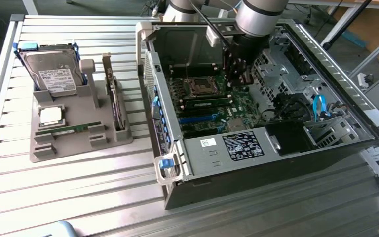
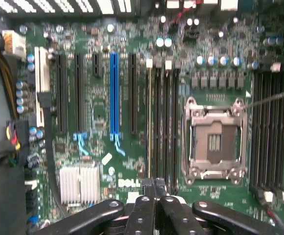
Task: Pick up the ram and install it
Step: 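Press down the ram until it locks into place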
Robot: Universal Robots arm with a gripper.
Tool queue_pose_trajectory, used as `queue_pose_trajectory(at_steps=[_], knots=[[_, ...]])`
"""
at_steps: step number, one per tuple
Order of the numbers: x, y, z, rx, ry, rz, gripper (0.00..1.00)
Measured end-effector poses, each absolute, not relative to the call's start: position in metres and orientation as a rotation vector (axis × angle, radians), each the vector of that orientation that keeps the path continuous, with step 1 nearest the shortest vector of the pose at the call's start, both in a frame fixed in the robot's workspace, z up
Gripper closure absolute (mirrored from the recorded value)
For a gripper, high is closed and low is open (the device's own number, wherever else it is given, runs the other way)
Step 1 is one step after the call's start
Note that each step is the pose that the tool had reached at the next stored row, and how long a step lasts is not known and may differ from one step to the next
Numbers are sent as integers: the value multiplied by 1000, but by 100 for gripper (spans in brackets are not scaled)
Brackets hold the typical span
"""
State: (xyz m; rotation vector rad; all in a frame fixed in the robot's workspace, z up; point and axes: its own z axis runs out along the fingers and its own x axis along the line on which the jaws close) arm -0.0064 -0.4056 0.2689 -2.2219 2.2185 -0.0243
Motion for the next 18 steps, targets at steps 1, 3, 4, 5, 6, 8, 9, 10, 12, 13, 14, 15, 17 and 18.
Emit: queue_pose_trajectory(at_steps=[1,3,4,5,6,8,9,10,12,13,14,15,17,18], knots=[[-10,-406,269,-2221,2218,-26,89],[-22,-406,269,-2220,2217,-29,89],[-27,-406,269,-2219,2216,-30,89],[-32,-406,269,-2219,2216,-30,89],[-36,-406,269,-2219,2216,-31,89],[-44,-406,269,-2218,2215,-32,89],[-48,-406,269,-2218,2215,-33,89],[-51,-406,269,-2218,2215,-33,89],[-60,-407,268,-2218,2214,-34,89],[-64,-407,268,-2217,2214,-34,89],[-68,-407,268,-2217,2214,-34,89],[-72,-407,268,-2217,2214,-34,89],[-82,-407,267,-2217,2214,-35,89],[-85,-407,267,-2217,2214,-35,89]])
